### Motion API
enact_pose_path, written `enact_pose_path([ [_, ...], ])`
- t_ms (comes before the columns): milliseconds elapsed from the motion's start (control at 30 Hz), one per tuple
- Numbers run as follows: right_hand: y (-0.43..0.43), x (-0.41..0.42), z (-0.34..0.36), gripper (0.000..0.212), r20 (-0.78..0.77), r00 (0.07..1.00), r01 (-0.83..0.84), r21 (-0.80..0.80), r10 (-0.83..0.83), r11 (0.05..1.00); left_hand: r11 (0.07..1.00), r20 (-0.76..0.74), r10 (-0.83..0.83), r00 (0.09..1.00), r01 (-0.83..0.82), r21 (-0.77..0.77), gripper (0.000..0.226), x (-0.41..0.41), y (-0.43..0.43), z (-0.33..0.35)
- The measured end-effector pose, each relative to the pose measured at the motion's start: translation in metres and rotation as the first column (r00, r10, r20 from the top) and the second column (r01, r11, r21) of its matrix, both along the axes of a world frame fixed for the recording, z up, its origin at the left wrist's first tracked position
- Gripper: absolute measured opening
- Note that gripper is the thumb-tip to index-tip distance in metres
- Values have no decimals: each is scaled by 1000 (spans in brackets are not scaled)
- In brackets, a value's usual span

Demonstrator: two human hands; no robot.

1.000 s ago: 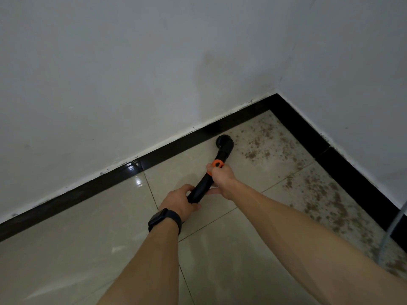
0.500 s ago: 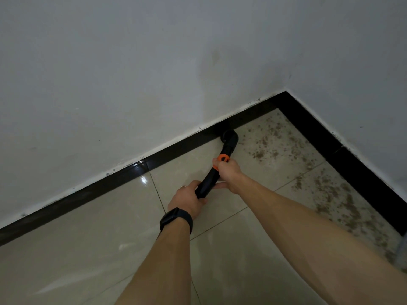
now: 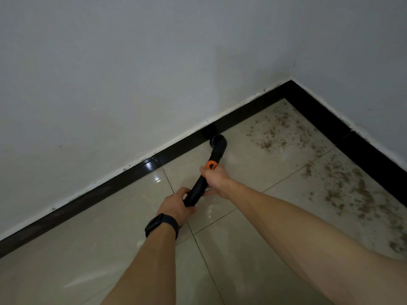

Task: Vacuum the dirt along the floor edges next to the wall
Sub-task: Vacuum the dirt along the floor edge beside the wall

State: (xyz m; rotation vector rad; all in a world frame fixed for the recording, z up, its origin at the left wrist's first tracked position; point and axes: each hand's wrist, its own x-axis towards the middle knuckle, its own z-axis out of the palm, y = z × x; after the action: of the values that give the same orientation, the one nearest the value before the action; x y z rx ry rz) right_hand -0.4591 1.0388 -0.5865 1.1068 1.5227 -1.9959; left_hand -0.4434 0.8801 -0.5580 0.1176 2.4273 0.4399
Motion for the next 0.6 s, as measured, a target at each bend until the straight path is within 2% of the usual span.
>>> enact_pose_path([
  [400, 64, 40, 0, 45, 52, 981, 179, 90, -185, 980, 977, 62, -210, 976, 207, 49, 53, 5, 63, -2],
  [600, 89, 40, 1, 38, 38, 981, 184, 102, -189, 978, 971, 38, -232, 972, 230, 61, 54, 4, 87, -5],
])
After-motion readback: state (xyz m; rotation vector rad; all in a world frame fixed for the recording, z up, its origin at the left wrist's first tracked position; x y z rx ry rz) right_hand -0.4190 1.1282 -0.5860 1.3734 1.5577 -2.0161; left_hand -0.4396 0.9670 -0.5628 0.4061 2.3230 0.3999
